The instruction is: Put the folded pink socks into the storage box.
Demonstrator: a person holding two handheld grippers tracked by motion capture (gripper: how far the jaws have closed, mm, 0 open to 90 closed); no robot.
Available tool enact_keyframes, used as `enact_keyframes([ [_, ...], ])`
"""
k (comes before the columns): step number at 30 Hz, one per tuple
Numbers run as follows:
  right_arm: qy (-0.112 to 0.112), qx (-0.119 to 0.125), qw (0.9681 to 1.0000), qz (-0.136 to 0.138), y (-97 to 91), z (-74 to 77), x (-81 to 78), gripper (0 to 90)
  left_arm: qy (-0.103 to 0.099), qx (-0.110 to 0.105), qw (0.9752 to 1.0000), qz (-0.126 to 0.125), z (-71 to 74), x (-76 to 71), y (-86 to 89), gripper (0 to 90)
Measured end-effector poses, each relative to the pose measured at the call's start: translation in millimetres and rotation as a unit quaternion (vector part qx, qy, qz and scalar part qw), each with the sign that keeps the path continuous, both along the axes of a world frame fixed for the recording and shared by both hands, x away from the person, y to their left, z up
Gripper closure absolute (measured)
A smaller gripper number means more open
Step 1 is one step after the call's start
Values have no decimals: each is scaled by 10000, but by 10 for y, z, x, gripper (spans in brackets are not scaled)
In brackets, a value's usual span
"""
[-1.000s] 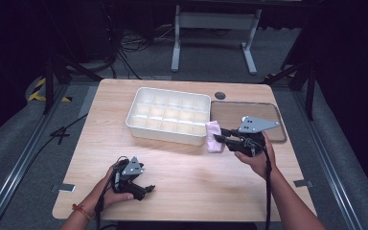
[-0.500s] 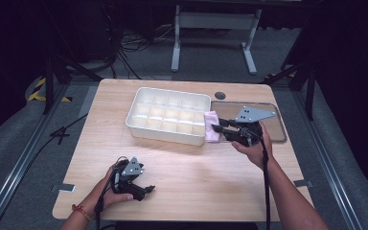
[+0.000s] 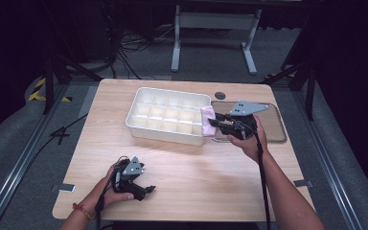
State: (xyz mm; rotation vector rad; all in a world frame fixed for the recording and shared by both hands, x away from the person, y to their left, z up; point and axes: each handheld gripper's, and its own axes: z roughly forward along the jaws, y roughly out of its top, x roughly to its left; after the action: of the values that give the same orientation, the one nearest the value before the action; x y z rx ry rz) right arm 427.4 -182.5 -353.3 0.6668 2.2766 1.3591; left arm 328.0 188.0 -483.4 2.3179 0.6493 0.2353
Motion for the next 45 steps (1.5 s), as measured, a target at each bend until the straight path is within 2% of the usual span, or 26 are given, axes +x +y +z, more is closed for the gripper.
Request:
enact_keyframes([
  [9,15,-22,10000,-23,81,-1,124,720,-10,19,10000,-16,1,3,1,88],
  [13,11,-199,9998,-54,186,-34,194,720,-11,23,10000,-17,2,3,1,89],
  [19,17,-281,9996,-82,277,-65,266,720,-9,23,10000,-11,1,3,1,89],
  [25,64,-493,9986,-166,381,-155,372,720,-7,21,10000,-11,1,3,1,89],
  [30,67,-700,9972,-250,451,-238,440,720,1,21,10000,-16,2,3,1,89],
  [36,46,-905,9948,-475,506,-327,497,720,-7,8,10000,-8,-1,2,0,88],
  [45,40,-1244,9914,-404,524,-447,490,718,0,-5,10000,2,-1,1,-1,88],
])
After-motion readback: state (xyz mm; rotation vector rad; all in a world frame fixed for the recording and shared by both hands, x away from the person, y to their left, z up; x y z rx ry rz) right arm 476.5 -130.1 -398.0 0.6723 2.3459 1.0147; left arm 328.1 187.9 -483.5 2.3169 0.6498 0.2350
